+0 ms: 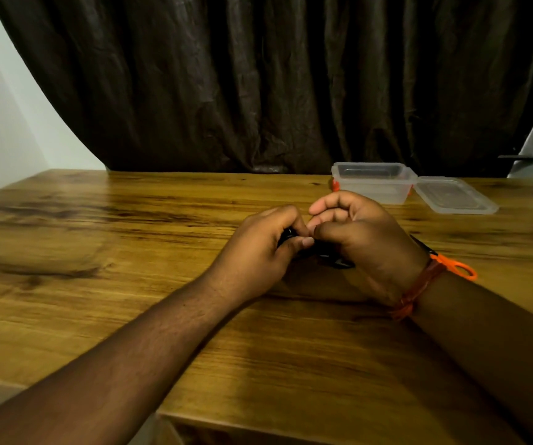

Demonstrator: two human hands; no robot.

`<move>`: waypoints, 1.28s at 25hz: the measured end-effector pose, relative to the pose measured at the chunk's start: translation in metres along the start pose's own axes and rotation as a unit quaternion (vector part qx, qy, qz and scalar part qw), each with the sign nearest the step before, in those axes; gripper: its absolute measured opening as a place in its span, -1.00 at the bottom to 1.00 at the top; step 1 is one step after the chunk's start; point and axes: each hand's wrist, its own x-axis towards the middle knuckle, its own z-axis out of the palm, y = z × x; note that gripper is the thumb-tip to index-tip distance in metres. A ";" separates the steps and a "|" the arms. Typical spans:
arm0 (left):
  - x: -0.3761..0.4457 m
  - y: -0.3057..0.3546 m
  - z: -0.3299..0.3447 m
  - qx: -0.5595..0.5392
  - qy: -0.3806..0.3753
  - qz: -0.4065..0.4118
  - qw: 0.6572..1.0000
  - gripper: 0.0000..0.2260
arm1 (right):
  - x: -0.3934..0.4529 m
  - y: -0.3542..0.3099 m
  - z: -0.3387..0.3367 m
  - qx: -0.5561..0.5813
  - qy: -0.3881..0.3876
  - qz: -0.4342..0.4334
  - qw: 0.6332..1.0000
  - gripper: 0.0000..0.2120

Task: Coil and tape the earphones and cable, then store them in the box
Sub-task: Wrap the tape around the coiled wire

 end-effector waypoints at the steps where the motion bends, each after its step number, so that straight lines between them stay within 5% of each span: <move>1: 0.000 0.000 0.000 -0.006 -0.002 -0.010 1.000 -0.92 | 0.000 0.000 0.000 -0.028 0.005 -0.023 0.999 -0.77; 8: 0.002 0.004 0.006 -0.142 0.052 -0.192 0.970 -0.87 | -0.003 0.000 0.002 -0.284 0.051 -0.259 0.922 -0.72; 12: 0.001 0.005 0.007 -0.317 0.080 -0.261 0.908 -0.88 | -0.002 0.000 0.000 -0.424 0.012 -0.330 0.843 -0.70; 16: 0.006 0.002 0.005 -0.498 0.116 -0.299 0.806 -0.81 | 0.003 0.000 0.005 -0.537 -0.027 -0.396 0.744 -0.72; 18: 0.009 -0.003 0.002 -0.521 0.114 -0.315 0.785 -0.79 | 0.004 0.002 0.007 -0.549 -0.039 -0.403 0.731 -0.70; 23: 0.004 -0.027 -0.014 -0.296 0.033 -0.347 0.890 -0.91 | 0.009 -0.002 -0.018 -0.470 0.024 -0.282 0.836 -0.65; 26: 0.001 -0.036 -0.014 -0.118 0.000 -0.352 0.929 -0.88 | 0.016 -0.005 -0.041 -0.474 0.049 -0.237 0.847 -0.69; 32: 0.006 -0.036 0.002 0.044 -0.025 -0.272 0.961 -0.86 | 0.024 0.003 -0.054 -0.501 0.047 -0.187 0.844 -0.77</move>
